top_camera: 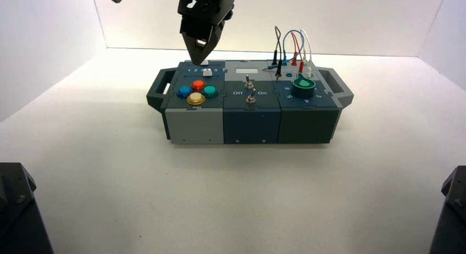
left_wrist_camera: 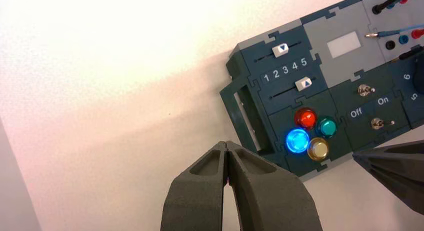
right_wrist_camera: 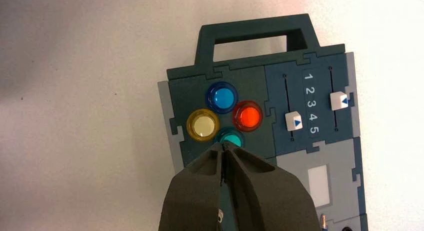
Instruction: Push the blue button with the right gripper.
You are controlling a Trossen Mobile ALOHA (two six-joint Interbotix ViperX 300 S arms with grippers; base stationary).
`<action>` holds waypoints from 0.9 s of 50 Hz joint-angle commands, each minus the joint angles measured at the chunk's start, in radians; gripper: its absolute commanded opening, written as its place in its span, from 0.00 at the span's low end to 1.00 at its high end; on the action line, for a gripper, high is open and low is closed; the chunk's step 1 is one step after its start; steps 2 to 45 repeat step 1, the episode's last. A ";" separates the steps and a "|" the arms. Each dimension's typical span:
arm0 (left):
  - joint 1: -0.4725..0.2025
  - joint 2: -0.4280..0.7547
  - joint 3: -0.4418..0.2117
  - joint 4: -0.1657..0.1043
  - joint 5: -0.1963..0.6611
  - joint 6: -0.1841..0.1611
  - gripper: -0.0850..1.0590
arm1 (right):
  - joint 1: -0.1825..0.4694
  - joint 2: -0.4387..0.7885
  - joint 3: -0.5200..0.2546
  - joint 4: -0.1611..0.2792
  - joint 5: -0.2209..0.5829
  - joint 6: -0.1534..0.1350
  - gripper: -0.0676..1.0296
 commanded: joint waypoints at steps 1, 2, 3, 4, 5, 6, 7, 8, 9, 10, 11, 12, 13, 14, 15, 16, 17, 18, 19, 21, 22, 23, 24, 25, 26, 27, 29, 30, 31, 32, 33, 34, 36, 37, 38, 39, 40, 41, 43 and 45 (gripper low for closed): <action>0.003 -0.020 -0.014 -0.002 -0.008 0.002 0.05 | 0.000 -0.038 -0.014 0.003 -0.003 0.002 0.04; 0.003 -0.020 -0.014 -0.002 -0.008 0.002 0.05 | 0.000 -0.038 -0.014 0.003 -0.003 0.002 0.04; 0.003 -0.020 -0.014 -0.002 -0.008 0.002 0.05 | 0.000 -0.038 -0.014 0.003 -0.003 0.002 0.04; 0.003 -0.020 -0.014 -0.002 -0.008 0.002 0.05 | 0.000 -0.038 -0.014 0.003 -0.003 0.002 0.04; 0.003 -0.020 -0.014 -0.002 -0.008 0.002 0.05 | 0.000 -0.038 -0.014 0.003 -0.003 0.002 0.04; 0.003 -0.020 -0.014 -0.002 -0.008 0.002 0.05 | 0.000 -0.038 -0.014 0.003 -0.003 0.002 0.04; 0.003 -0.020 -0.014 -0.002 -0.008 0.002 0.05 | 0.000 -0.038 -0.014 0.003 -0.003 0.002 0.04; 0.003 -0.020 -0.014 -0.002 -0.008 0.002 0.05 | 0.000 -0.038 -0.014 0.003 -0.003 0.002 0.04; 0.003 -0.020 -0.014 -0.002 -0.008 0.002 0.05 | 0.000 -0.038 -0.014 0.003 -0.003 0.002 0.04; 0.003 -0.020 -0.014 -0.002 -0.008 0.002 0.05 | 0.000 -0.038 -0.014 0.003 -0.003 0.002 0.04; 0.003 -0.020 -0.014 -0.002 -0.008 0.002 0.05 | 0.000 -0.038 -0.014 0.003 -0.003 0.002 0.04; 0.003 -0.020 -0.014 -0.002 -0.008 0.002 0.05 | 0.000 -0.038 -0.014 0.003 -0.003 0.002 0.04; 0.003 -0.020 -0.014 -0.002 -0.008 0.002 0.05 | 0.000 -0.038 -0.014 0.003 -0.003 0.002 0.04; 0.003 -0.020 -0.014 -0.002 -0.008 0.002 0.05 | 0.000 -0.038 -0.014 0.003 -0.003 0.002 0.04; 0.003 -0.020 -0.014 -0.002 -0.008 0.002 0.05 | 0.000 -0.038 -0.014 0.003 -0.003 0.002 0.04; 0.003 -0.020 -0.014 -0.002 -0.008 0.002 0.05 | 0.000 -0.038 -0.014 0.003 -0.003 0.002 0.04; 0.003 -0.020 -0.014 -0.002 -0.008 0.002 0.05 | 0.000 -0.038 -0.014 0.003 -0.003 0.002 0.04; 0.003 -0.020 -0.014 -0.002 -0.008 0.002 0.05 | 0.000 -0.038 -0.014 0.003 -0.003 0.002 0.04; 0.003 -0.020 -0.014 -0.002 -0.008 0.002 0.05 | 0.000 -0.038 -0.014 0.003 -0.003 0.002 0.04; 0.003 -0.020 -0.014 -0.002 -0.008 0.002 0.05 | 0.000 -0.038 -0.014 0.003 -0.003 0.002 0.04; 0.003 -0.020 -0.014 -0.002 -0.008 0.002 0.05 | 0.000 -0.038 -0.014 0.003 -0.003 0.002 0.04; 0.003 -0.020 -0.014 -0.002 -0.008 0.002 0.05 | 0.000 -0.038 -0.014 0.003 -0.003 0.002 0.04; 0.003 -0.020 -0.014 -0.002 -0.008 0.002 0.05 | 0.000 -0.038 -0.014 0.003 -0.003 0.002 0.04; 0.003 -0.020 -0.014 -0.002 -0.008 0.002 0.05 | 0.000 -0.038 -0.014 0.003 -0.003 0.002 0.04; 0.003 -0.020 -0.014 -0.002 -0.008 0.002 0.05 | 0.000 -0.038 -0.014 0.003 -0.003 0.002 0.04; 0.003 -0.020 -0.014 -0.002 -0.008 0.002 0.05 | 0.000 -0.038 -0.014 0.003 -0.003 0.002 0.04; 0.003 -0.020 -0.014 -0.002 -0.008 0.002 0.05 | 0.000 -0.038 -0.014 0.003 -0.003 0.002 0.04; 0.003 -0.020 -0.014 -0.002 -0.008 0.002 0.05 | 0.000 -0.038 -0.014 0.003 -0.003 0.002 0.04; 0.003 -0.020 -0.014 -0.002 -0.008 0.002 0.05 | 0.000 -0.038 -0.014 0.003 -0.003 0.002 0.04; 0.003 -0.020 -0.014 -0.002 -0.008 0.002 0.05 | 0.000 -0.038 -0.014 0.003 -0.003 0.002 0.04; 0.003 -0.020 -0.014 -0.002 -0.008 0.002 0.05 | 0.000 -0.038 -0.014 0.003 -0.003 0.002 0.04; 0.003 -0.020 -0.014 -0.002 -0.008 0.002 0.05 | 0.000 -0.038 -0.014 0.003 -0.003 0.002 0.04; 0.003 -0.020 -0.014 -0.002 -0.008 0.002 0.05 | 0.000 -0.038 -0.014 0.003 -0.003 0.002 0.04; 0.003 -0.020 -0.014 -0.002 -0.008 0.002 0.05 | 0.000 -0.038 -0.014 0.003 -0.003 0.002 0.04; 0.003 -0.020 -0.014 -0.002 -0.008 0.002 0.05 | 0.000 -0.038 -0.014 0.003 -0.003 0.002 0.04; 0.003 -0.020 -0.014 -0.002 -0.008 0.002 0.05 | 0.000 -0.038 -0.014 0.003 -0.003 0.002 0.04; 0.003 -0.020 -0.014 -0.002 -0.008 0.002 0.05 | 0.000 -0.038 -0.014 0.003 -0.003 0.002 0.04; 0.003 -0.020 -0.014 -0.002 -0.008 0.002 0.05 | 0.000 -0.038 -0.014 0.003 -0.003 0.002 0.04; 0.003 -0.020 -0.014 -0.002 -0.008 0.002 0.05 | 0.000 -0.038 -0.014 0.003 -0.003 0.002 0.04; 0.003 -0.020 -0.014 -0.002 -0.008 0.002 0.05 | 0.000 -0.038 -0.014 0.003 -0.003 0.002 0.04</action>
